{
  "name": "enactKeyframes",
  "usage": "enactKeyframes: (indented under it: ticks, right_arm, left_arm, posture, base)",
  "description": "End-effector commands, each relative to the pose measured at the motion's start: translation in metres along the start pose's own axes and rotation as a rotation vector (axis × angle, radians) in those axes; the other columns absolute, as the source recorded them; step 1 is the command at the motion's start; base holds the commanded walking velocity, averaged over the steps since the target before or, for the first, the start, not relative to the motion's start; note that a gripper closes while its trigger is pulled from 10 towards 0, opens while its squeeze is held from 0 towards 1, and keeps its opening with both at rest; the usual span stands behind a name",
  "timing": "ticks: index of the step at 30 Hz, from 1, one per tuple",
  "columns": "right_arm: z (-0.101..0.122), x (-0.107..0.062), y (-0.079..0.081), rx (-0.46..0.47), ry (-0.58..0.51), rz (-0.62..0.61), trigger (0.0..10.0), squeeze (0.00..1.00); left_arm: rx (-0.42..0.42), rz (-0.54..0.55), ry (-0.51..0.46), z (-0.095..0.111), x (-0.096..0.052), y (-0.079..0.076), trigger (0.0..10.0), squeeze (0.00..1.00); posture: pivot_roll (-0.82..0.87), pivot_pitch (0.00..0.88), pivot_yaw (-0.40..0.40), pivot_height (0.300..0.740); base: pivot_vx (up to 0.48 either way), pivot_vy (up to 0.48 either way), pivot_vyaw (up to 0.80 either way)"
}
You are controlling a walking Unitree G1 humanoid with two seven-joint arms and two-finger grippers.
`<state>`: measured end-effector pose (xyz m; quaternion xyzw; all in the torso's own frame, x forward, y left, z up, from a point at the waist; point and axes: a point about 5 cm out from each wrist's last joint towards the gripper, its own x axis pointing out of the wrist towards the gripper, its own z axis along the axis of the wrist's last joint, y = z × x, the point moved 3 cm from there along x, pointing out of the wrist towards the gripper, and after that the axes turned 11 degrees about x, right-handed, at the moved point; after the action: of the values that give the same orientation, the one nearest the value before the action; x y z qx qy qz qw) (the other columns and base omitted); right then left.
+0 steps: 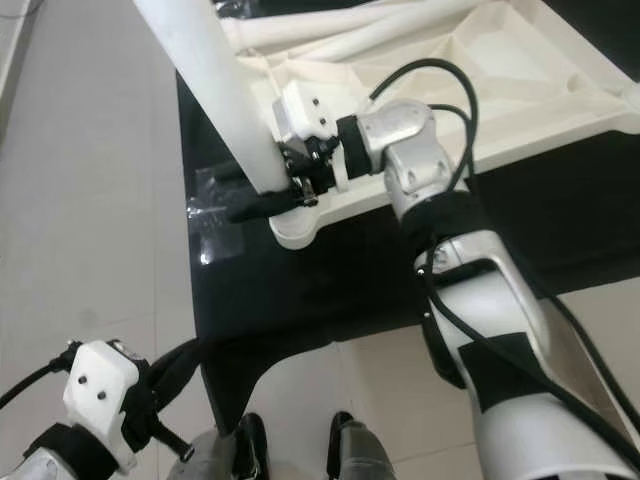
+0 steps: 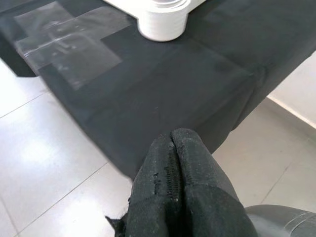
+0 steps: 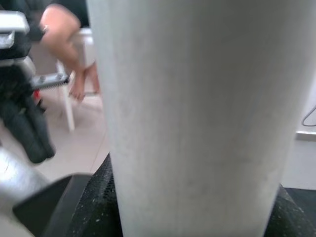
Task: Building children table
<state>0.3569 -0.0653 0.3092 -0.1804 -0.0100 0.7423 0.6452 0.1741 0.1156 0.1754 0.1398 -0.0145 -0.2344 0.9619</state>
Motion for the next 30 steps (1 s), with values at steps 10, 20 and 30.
enactKeyframes:
  ticks: [10,20,30]
  right_arm:
    - [-0.031,0.012,-0.020,0.153,-0.064,-0.302,10.0,0.00]
    - [-0.063,0.011,-0.021,0.241,-0.031,-0.535,10.0,0.00]
    - [-0.118,0.038,0.023,0.506,0.055,-1.172,10.0,0.00]
  left_arm:
    - [-0.014,-0.008,0.027,-0.006,0.001,-0.002,10.0,0.00]
    - [-0.015,-0.010,0.024,-0.006,0.003,-0.002,10.0,0.00]
    - [-0.014,-0.004,0.021,-0.008,0.004,-0.002,10.0,0.00]
  posture:
    - [0.06,0.332,0.047,0.740]
    - [0.04,0.330,0.039,0.740]
    - [0.04,0.319,0.008,0.740]
  base:
    - [0.000,0.000,0.00]
    - [0.000,0.000,0.00]
    - [0.000,0.000,0.00]
